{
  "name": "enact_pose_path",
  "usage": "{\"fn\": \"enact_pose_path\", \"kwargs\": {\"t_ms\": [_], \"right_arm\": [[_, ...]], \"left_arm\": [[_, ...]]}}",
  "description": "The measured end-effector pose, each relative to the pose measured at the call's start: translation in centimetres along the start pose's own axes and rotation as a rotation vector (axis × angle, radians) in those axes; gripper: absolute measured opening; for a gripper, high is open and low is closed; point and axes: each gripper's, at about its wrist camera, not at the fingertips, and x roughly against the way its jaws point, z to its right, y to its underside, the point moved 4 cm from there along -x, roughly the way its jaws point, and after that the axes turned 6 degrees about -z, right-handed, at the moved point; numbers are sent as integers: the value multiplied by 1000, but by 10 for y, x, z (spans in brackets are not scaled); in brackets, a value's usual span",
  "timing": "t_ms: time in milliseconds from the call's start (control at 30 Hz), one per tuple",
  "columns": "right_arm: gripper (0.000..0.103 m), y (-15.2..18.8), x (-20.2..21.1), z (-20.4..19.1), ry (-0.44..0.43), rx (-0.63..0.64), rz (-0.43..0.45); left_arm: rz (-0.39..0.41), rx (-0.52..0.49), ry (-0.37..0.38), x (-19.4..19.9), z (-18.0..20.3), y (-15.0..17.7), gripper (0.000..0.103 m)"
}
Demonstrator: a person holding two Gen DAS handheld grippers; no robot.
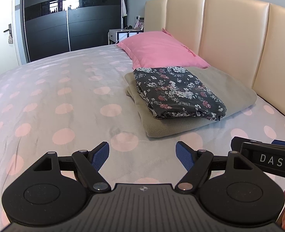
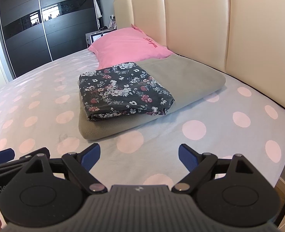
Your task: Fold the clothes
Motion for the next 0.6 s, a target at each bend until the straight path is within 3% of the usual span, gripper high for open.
{"fn": "enact_pose_path", "kwargs": {"t_ms": [600], "right_arm": [[90, 0, 0, 2, -6, 1, 1]], "left_arm": [[-13, -23, -12, -1, 4, 3, 75]]}}
